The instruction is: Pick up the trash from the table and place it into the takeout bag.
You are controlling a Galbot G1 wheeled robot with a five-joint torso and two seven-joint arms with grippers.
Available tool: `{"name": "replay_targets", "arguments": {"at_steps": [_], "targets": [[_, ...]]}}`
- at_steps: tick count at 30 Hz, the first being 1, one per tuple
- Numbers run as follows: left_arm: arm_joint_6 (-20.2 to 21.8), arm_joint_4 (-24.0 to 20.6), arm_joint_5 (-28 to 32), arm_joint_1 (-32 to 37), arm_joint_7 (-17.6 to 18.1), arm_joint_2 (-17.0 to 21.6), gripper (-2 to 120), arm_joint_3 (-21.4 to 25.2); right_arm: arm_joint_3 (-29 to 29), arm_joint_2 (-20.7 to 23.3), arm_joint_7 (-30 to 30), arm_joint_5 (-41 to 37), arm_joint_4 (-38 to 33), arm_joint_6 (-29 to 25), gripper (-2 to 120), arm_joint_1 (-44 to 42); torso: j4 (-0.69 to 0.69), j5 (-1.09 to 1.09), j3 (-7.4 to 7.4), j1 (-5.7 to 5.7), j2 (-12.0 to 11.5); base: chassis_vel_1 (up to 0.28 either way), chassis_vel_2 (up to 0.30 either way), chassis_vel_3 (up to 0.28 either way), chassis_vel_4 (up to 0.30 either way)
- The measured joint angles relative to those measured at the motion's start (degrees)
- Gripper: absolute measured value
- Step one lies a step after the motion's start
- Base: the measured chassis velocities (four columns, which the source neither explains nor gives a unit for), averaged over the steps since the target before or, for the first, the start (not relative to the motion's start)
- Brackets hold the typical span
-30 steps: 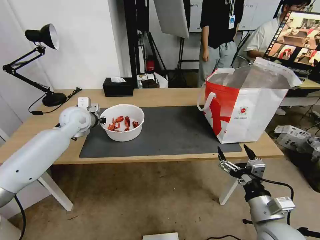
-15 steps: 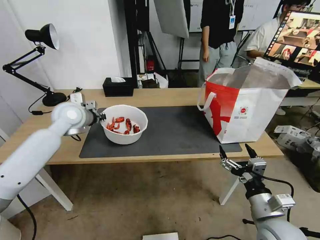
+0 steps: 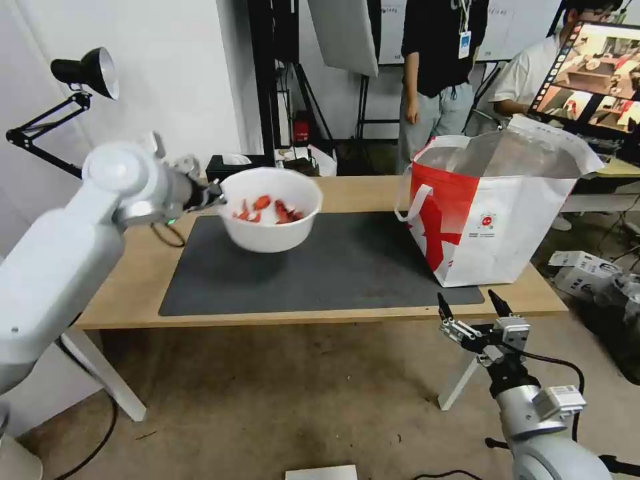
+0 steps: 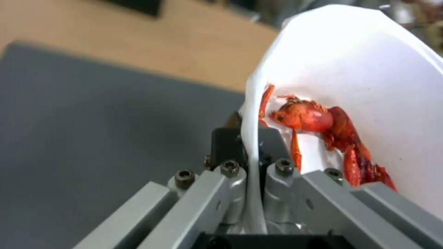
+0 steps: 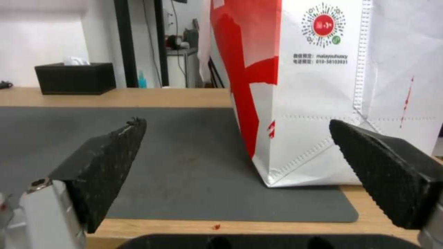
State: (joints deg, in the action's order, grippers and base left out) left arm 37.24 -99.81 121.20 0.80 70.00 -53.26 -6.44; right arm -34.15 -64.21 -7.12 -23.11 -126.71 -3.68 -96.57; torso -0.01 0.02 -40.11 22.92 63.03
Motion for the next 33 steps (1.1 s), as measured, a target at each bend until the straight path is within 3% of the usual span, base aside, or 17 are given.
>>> {"name": "replay_targets", "arguments": {"at_steps": [4,5,7,8,10,11,14,15,18,19,23,24,27,33], "targets": [[-1.3,2.1,0.1,-8.1,0.4,-6.1,0,-4.5,-0.1,-0.1,0.0,0.0,-0.3,0.0,100,-0.1,0.00,0.01,0.00,0.00,0.0,0.000,0.000,0.000,0.000],[-1.3,2.1,0.1,-8.1,0.4,-6.1,0,-4.5,-0.1,-0.1,0.0,0.0,-0.3,0.0,100,-0.1,0.00,0.01,0.00,0.00,0.0,0.000,0.000,0.000,0.000],[-1.6,4.8,-0.1,-12.5,0.6,-10.7,0,-6.7,-0.1,-0.2,0.0,0.0,-0.4,0.0,100,0.0,0.00,0.01,0.00,0.00,0.0,0.000,0.000,0.000,0.000],[-1.6,4.8,-0.1,-12.5,0.6,-10.7,0,-6.7,-0.1,-0.2,0.0,0.0,-0.4,0.0,100,0.0,0.00,0.01,0.00,0.00,0.0,0.000,0.000,0.000,0.000],[-1.6,8.6,-1.1,-15.8,0.3,-15.0,0,-8.4,0.2,-0.3,0.0,0.0,-0.4,0.1,100,0.2,0.02,0.00,0.00,0.00,0.0,0.000,0.000,0.000,0.000],[-1.6,8.6,-1.1,-15.8,0.3,-15.0,0,-8.4,0.2,-0.3,0.0,0.0,-0.4,0.1,100,0.2,0.02,0.00,0.00,0.00,0.0,0.000,0.000,0.000,0.000],[-1.1,16.1,-5.3,-19.5,-2.0,-22.1,0,-10.2,0.6,-0.6,0.0,0.1,-0.6,0.1,100,0.3,0.02,0.00,0.00,0.00,0.0,0.000,0.000,0.000,0.000],[-1.1,16.1,-5.3,-19.5,-2.0,-22.1,0,-10.2,0.6,-0.6,0.0,0.1,-0.6,0.1,100,0.3,0.02,0.00,0.00,0.00,0.0,0.000,0.000,0.000,0.000],[-0.3,23.6,-11.7,-20.9,-5.5,-28.7,0,-11.3,0.7,-0.8,0.2,0.1,-0.7,0.1,100,0.4,-0.01,0.01,0.00,0.00,0.0,0.000,0.000,0.000,0.000],[-0.3,23.6,-11.7,-20.9,-5.5,-28.7,0,-11.3,0.7,-0.8,0.2,0.1,-0.7,0.1,100,0.4,-0.01,0.01,0.00,0.00,0.0,0.000,0.000,0.000,0.000],[-1.8,27.8,-20.5,-19.8,-13.0,-33.8,0,-12.2,1.0,-1.1,0.4,0.2,-0.7,0.2,100,1.3,0.00,0.00,0.00,0.00,0.0,0.000,0.000,0.000,0.000],[-1.8,27.8,-20.5,-19.8,-13.0,-33.8,0,-12.2,1.0,-1.1,0.4,0.2,-0.7,0.2,100,1.3,0.00,0.00,0.00,0.00,0.0,0.000,0.000,0.000,0.000],[-4.6,29.6,-25.1,-19.2,-18.6,-36.0,0,-12.5,1.1,-1.3,0.4,0.2,-0.4,0.6,100,1.9,0.02,-0.01,0.00,0.00,0.0,0.000,0.000,0.000,0.000],[-8.7,32.9,-30.8,-19.2,-24.7,-38.4,0,-13.9,1.3,-1.7,0.3,0.2,-0.2,0.9,100,2.0,0.00,0.00,0.00,0.00,0.0,0.000,0.000,0.000,0.000]]}}
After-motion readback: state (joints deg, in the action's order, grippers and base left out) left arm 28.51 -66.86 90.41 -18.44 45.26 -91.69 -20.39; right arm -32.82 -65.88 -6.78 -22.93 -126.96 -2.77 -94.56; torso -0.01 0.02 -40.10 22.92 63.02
